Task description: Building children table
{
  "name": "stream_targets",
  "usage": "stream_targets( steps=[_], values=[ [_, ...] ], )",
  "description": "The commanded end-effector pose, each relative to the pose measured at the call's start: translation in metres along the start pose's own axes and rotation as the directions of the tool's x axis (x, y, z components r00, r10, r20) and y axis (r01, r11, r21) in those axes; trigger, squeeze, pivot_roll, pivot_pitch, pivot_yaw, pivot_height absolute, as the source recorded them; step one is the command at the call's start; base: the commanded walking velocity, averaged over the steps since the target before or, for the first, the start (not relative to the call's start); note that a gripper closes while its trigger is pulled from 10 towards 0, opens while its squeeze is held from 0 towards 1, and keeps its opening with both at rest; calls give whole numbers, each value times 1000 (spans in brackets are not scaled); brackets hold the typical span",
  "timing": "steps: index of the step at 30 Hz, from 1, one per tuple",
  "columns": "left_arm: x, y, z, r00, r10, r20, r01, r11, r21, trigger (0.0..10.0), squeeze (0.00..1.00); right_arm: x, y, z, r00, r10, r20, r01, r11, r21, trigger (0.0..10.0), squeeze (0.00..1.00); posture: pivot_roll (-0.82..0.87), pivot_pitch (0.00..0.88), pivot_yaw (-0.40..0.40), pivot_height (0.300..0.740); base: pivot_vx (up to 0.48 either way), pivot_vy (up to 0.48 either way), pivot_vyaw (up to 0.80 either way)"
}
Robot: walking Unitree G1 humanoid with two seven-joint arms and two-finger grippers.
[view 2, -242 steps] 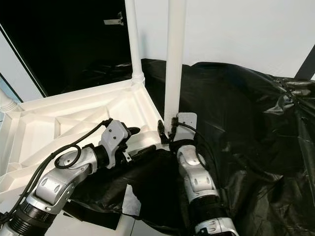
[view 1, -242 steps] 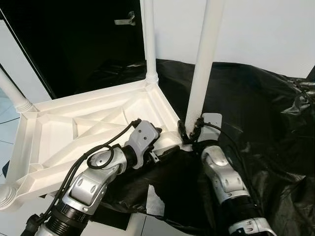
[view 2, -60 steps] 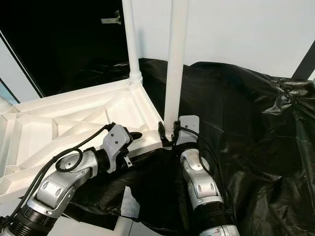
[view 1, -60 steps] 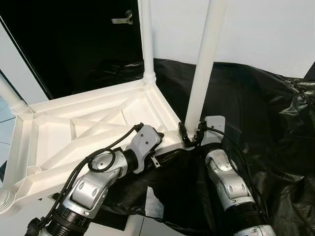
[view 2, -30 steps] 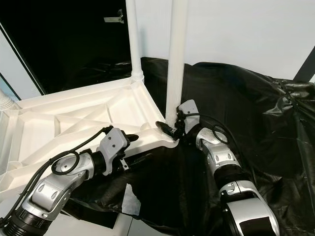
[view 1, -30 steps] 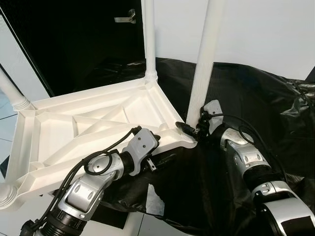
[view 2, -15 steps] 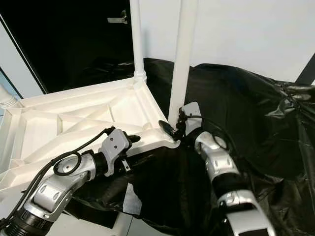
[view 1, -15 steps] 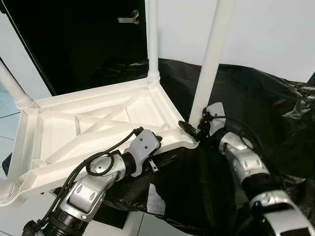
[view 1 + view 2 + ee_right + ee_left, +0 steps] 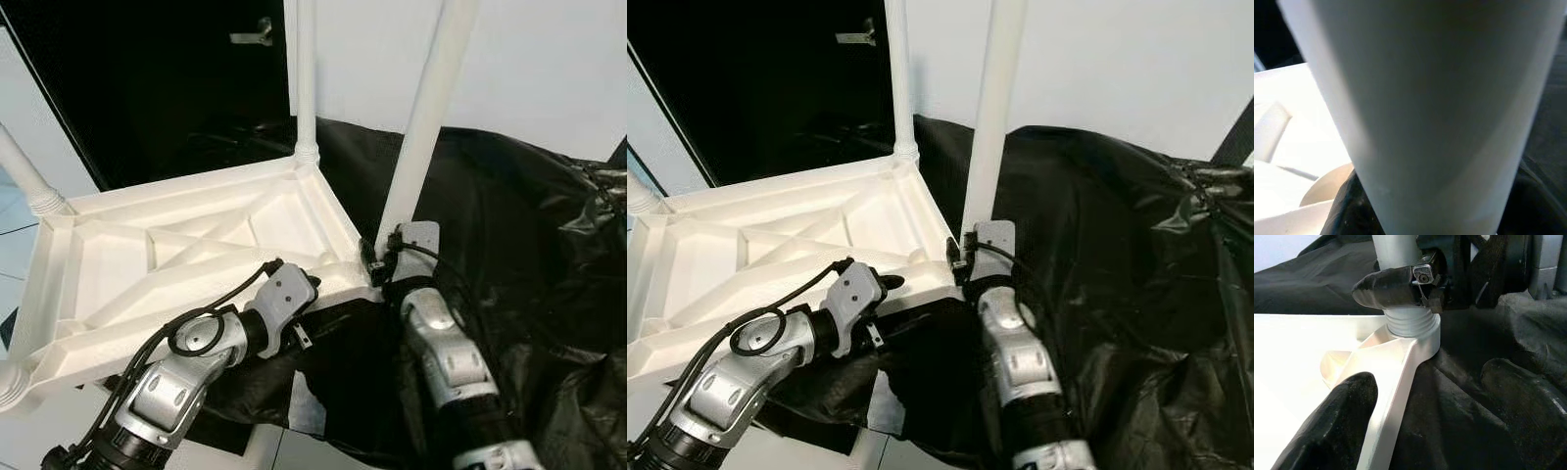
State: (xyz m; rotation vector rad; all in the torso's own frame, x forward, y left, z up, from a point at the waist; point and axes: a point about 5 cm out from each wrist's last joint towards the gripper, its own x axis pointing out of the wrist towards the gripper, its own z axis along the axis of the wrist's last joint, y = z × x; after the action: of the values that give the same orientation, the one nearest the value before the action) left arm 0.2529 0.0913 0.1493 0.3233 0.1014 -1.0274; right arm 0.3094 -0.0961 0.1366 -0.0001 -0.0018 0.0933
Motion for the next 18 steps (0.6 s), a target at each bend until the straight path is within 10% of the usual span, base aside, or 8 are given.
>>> stream_targets(
  steps=[1,10,11,12,18],
  values=[
    [-1,-5,0,998,-62,-6,62,998,4,10000,0,-4,0,-4,999,-20,-30,20,1000,12,10000,0,3,0,-5,740,0,0,0],
    [1,-2,1,998,-59,-3,59,998,14,10000,0,-13,2,10,998,45,52,-47,998,33,10000,110,-5,0,3,740,0,0,0],
    [1,-2,1,998,-56,-3,56,998,15,10000,0,-15,0,11,997,48,61,-50,998,40,10000,388,-5,0,3,740,0,0,0],
    [1,-1,1,999,-50,-2,50,999,16,10000,0,-16,-5,12,995,61,74,-64,997,38,10000,1000,-5,0,4,740,0,0,0],
    [1,0,2,999,-44,6,44,999,22,10000,0,-23,-22,12,982,161,94,-163,987,11,10000,1000,-5,0,0,740,0,0,0]
  ],
)
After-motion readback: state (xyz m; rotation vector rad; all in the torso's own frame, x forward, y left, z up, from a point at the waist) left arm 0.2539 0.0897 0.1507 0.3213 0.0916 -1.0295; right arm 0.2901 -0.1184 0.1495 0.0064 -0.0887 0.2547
